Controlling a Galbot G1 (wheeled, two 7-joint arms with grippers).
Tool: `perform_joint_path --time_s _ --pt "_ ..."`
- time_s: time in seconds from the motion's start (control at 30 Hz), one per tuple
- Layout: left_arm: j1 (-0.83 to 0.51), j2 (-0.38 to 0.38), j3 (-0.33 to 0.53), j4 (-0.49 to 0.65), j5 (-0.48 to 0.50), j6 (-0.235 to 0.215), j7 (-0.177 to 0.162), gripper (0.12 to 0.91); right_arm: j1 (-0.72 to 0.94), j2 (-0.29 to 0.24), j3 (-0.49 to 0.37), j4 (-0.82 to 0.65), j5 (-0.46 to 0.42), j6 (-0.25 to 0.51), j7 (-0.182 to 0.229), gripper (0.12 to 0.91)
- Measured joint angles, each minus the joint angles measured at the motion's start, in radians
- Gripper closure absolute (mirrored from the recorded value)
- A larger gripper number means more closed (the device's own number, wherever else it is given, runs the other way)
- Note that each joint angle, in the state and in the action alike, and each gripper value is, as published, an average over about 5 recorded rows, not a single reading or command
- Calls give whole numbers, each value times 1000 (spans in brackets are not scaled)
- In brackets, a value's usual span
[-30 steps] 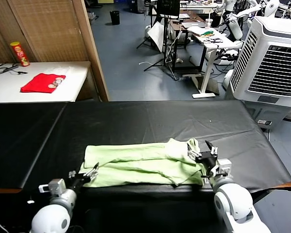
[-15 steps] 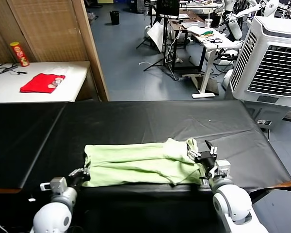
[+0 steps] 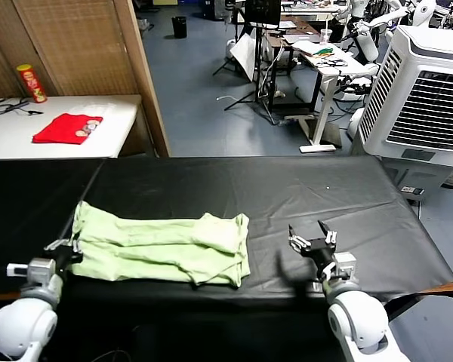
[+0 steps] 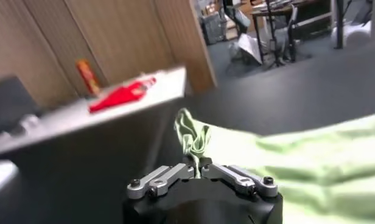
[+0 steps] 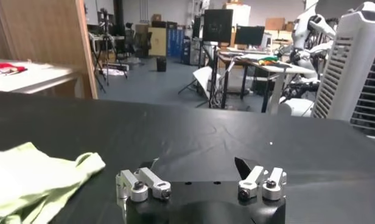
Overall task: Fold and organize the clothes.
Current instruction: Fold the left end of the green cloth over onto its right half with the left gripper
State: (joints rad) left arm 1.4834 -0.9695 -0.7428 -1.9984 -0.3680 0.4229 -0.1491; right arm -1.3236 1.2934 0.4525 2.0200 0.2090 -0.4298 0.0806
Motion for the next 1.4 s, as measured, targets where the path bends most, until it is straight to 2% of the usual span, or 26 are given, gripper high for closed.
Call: perform_joint_path --time_s 0.13,0.27,0.37,0.5,0.7,1.1,1.33,1.4 --pt "-10 -51 64 -84 -78 69 -37 883 -14 10 5 0 -22 6 -2 227" --pt "-42 -135 180 -156 -205 130 -108 883 -27 20 6 0 -41 12 -3 227" --pt "-75 -203 276 -179 -281 146 -145 883 -34 29 6 0 -52 17 -5 227" --pt "-122 -283 384 -183 -316 147 -164 883 -40 40 3 -3 -63 21 -7 227" --pt "-175 -374 468 -163 -329 146 -175 883 -40 48 -3 -11 -76 23 -8 227" --pt "-197 -476 509 -112 -300 128 -176 883 -36 62 -21 -23 -101 27 -15 227" --pt "-198 -524 514 -80 -255 102 -157 869 -29 62 -46 -27 -101 57 -68 227" --pt "-199 -539 516 -69 -254 97 -153 806 -25 56 -54 -27 -97 66 -85 227"
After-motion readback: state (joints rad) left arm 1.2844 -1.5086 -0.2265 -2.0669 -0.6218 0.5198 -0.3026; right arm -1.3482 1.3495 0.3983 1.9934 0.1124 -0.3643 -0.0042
